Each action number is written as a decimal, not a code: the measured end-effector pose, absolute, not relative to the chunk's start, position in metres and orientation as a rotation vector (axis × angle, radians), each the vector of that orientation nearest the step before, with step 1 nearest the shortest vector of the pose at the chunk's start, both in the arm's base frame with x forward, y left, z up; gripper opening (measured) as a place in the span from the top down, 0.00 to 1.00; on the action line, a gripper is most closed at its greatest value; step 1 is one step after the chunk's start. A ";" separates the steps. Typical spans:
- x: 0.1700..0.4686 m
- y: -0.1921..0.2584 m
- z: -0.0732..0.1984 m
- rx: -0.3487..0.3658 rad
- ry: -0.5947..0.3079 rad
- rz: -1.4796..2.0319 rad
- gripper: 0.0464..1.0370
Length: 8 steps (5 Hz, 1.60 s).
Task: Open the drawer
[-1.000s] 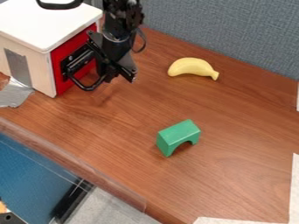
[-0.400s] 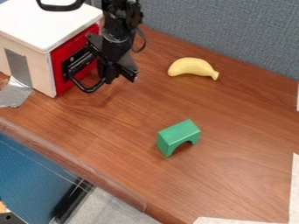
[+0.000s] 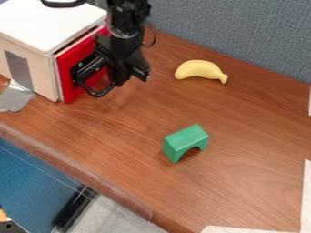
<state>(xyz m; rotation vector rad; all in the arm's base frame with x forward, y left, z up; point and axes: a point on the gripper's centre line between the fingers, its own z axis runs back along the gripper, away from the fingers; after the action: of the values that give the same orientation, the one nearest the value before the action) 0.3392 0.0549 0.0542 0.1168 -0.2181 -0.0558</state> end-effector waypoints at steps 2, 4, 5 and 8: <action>0.340 0.039 0.057 0.063 -0.202 -0.045 0.95; 0.342 0.023 0.058 0.031 -0.204 -0.053 0.95; 0.342 0.012 0.058 0.021 -0.203 -0.045 0.95; 0.349 -0.013 0.069 -0.027 -0.209 -0.029 0.95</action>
<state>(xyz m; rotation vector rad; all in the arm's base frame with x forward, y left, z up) 0.3492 -0.0135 0.0689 -0.0272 -0.2085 -0.0288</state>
